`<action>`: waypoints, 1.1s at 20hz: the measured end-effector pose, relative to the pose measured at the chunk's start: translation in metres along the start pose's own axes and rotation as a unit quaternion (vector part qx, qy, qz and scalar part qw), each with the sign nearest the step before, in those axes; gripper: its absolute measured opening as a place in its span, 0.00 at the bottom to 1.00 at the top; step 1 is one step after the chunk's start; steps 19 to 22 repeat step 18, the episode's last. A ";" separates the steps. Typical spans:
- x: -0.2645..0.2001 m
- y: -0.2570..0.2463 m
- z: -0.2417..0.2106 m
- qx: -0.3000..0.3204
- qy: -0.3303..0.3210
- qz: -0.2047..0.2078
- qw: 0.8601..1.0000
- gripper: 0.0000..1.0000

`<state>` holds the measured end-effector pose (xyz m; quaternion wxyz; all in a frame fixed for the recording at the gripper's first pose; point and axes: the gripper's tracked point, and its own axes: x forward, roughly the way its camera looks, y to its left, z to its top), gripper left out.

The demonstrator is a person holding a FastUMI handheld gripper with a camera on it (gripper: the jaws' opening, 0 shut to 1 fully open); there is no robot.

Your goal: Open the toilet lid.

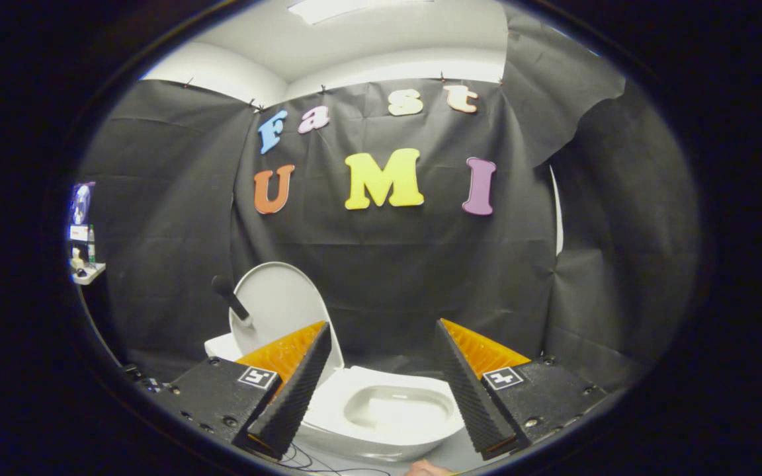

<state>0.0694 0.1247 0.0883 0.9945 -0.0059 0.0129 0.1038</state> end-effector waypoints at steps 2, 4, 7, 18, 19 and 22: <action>-0.007 -0.011 0.000 0.006 -0.005 -0.006 1.000 0.98; -0.014 -0.019 0.001 0.011 -0.014 -0.008 1.000 0.98; -0.029 -0.028 -0.004 0.018 -0.018 -0.010 1.000 0.98; -0.079 -0.063 -0.033 0.028 -0.012 -0.038 0.999 0.98; -0.079 -0.063 -0.033 0.028 -0.012 -0.038 0.999 0.98; -0.079 -0.063 -0.033 0.028 -0.012 -0.038 0.999 0.98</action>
